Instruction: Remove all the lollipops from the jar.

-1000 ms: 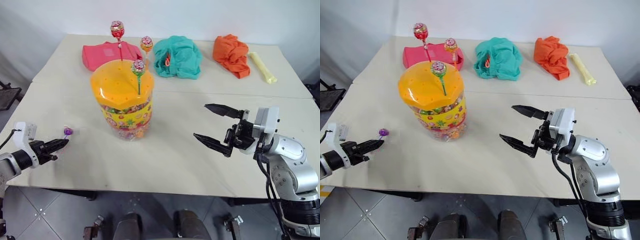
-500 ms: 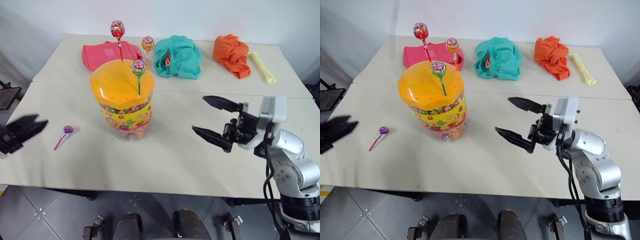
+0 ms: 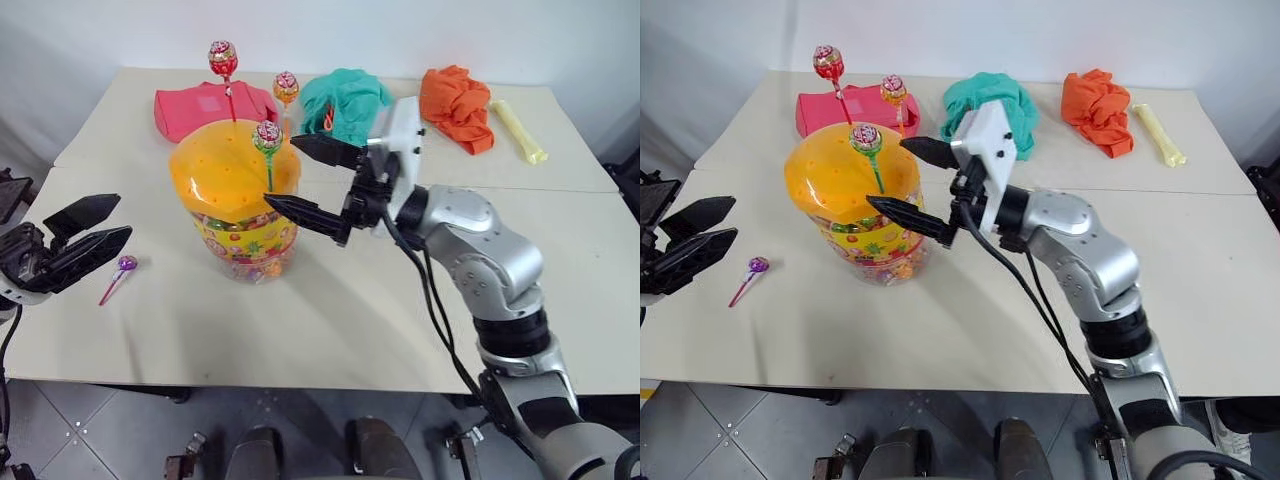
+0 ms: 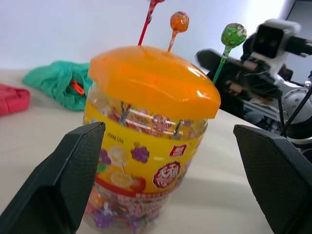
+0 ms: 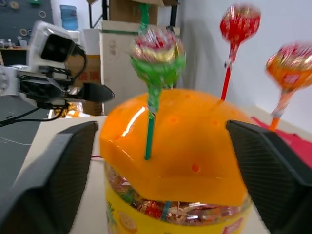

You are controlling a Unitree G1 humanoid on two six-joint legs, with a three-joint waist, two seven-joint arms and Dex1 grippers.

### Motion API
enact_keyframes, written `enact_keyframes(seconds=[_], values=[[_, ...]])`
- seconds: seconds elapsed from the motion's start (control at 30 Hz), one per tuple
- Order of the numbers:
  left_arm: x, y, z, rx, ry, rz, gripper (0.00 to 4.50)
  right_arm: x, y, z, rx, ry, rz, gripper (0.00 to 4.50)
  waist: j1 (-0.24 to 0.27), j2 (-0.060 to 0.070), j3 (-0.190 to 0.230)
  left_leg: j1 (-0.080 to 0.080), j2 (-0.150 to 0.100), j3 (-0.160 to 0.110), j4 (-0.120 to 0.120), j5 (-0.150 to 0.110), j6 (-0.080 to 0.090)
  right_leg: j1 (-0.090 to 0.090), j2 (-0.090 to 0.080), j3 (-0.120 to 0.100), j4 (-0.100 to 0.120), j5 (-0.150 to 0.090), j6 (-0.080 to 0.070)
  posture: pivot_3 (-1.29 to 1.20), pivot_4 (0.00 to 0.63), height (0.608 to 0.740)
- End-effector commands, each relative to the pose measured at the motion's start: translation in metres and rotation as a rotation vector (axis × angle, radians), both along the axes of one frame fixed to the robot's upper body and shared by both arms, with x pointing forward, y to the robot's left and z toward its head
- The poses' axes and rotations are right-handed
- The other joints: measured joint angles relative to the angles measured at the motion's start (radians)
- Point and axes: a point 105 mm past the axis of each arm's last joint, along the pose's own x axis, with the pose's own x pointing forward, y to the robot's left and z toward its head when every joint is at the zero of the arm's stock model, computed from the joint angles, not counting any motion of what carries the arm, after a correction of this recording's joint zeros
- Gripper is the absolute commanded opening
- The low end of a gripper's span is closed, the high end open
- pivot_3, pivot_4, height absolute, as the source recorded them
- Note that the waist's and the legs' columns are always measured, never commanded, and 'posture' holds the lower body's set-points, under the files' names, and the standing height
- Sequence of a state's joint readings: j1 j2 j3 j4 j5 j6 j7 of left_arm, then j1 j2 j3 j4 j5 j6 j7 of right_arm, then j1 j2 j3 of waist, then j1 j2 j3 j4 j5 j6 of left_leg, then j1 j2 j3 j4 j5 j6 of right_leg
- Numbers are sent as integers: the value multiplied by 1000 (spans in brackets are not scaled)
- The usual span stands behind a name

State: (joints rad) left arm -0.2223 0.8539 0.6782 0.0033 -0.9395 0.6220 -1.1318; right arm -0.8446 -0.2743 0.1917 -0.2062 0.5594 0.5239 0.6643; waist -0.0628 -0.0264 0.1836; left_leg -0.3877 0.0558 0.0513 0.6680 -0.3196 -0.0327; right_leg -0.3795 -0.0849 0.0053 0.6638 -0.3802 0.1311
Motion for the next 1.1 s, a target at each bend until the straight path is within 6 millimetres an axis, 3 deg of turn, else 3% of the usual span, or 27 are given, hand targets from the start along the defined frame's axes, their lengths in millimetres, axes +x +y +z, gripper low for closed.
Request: enact_keyframes(seconds=[0.03, 0.2, 0.33, 0.47, 0.53, 0.6, 0.7, 0.8, 0.87, 1.0, 1.1], values=[[-6, -5, 13, 26, -103, 7, 4500, -10, 7, 15, 29, -59, 47, 2996, 0, 0, 0, 0, 0, 0, 0, 0, 0, 0, 0, 0, 0, 0, 0, 0, 150, 740], [-4, -4, 13, 11, -105, 22, 4500, -11, 10, 20, 81, -43, 80, 1320, 0, 0, 0, 0, 0, 0, 0, 0, 0, 0, 0, 0, 0, 0, 0, 0, 150, 740], [-4, -6, 14, 2, -115, 22, 4500, -18, -2, 35, 214, -51, 155, 33, -3, 0, 0, 0, 0, 0, 0, 0, 0, 0, 0, -1, 0, 0, 0, 0, 150, 740], [-2, -6, 13, 8, -133, 30, 4500, -21, -32, 61, 396, -71, 192, 33, -7, 0, 0, 0, 0, -1, 0, 0, 0, 1, 0, -1, 0, 0, 0, 0, 150, 740], [-1, -7, 10, 35, -169, 42, 4500, -6, -59, 61, 385, -73, 70, 33, -8, 0, 0, 0, 0, -1, 0, 0, 0, 1, 0, -2, 0, 0, 0, 0, 150, 740], [-2, -9, 7, 58, -173, 25, 4500, 17, -93, 42, 220, -72, -126, 33, 2, 0, 0, 0, -2, -2, 0, 0, 0, 2, -2, -2, 0, 0, 0, 0, 150, 740], [-4, -15, -6, 160, -129, -19, 4500, 43, -141, -8, -91, 48, -371, 33, 9, 0, 0, 0, -7, -2, -1, -1, 3, 2, -8, -3, -1, 0, 0, 0, 150, 740], [-11, -25, -11, 219, -124, -85, 4500, 51, -192, -60, -364, 141, -549, 33, 9, 0, 0, 0, -9, 1, -2, -1, 5, 2, -10, -3, -3, 0, 0, 0, 150, 740], [-20, -35, -14, 281, -122, -162, 4500, 41, -229, -108, -583, 249, -618, 33, 10, 0, 0, 0, -9, 3, -2, -2, 6, 2, -10, -3, -4, 0, 0, 0, 150, 740], [-29, -45, -16, 327, -130, -232, 4500, 29, -260, -142, -729, 334, -673, 33, 3, 1, 1, 1, -7, 7, -2, -2, 6, 2, -10, -3, -6, 0, 1, 0, 150, 740], [-31, -48, -18, 327, -138, -246, 4500, 27, -267, -151, -734, 370, -687, 33, 1, 3, 1, 3, -7, 13, -1, -1, 6, 2, -9, -2, -6, 0, 1, 0, 150, 740]])
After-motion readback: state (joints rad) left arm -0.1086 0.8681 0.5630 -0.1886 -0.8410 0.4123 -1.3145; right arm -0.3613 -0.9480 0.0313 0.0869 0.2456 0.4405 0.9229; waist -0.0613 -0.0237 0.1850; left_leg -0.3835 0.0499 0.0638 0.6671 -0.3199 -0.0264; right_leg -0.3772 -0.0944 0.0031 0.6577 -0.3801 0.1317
